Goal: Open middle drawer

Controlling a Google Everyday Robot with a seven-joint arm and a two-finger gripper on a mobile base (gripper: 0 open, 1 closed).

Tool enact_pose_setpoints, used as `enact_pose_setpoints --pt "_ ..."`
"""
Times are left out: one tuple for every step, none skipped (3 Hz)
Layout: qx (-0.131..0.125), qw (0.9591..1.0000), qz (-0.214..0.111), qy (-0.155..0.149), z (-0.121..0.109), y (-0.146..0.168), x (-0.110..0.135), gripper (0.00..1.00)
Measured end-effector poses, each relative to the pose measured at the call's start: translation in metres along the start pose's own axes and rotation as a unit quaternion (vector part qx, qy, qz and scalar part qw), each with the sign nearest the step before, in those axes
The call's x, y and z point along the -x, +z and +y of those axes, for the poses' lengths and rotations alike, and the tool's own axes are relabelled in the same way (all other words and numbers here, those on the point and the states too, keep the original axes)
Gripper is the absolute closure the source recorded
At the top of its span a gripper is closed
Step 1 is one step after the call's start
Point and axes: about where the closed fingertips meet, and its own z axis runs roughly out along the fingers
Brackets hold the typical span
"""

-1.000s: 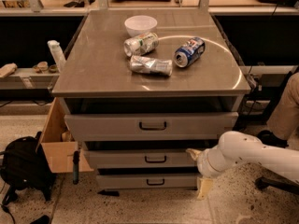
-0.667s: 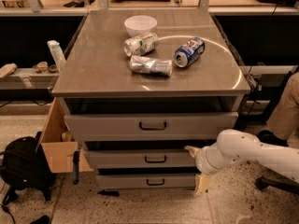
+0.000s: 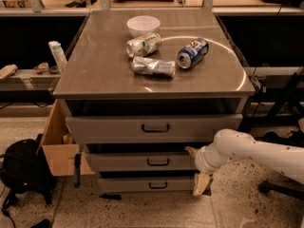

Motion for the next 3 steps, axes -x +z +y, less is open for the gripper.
enact_pose_setpoints --pt "0.007 1.0 0.001 0.003 0.0 0.009 -0.002 0.0" --pt "0.019 0.9998 -0.002 0.007 0.001 0.019 -0.003 0.0" --pt "0.028 0.9996 -0.004 0.009 0.002 0.027 -0.003 0.02"
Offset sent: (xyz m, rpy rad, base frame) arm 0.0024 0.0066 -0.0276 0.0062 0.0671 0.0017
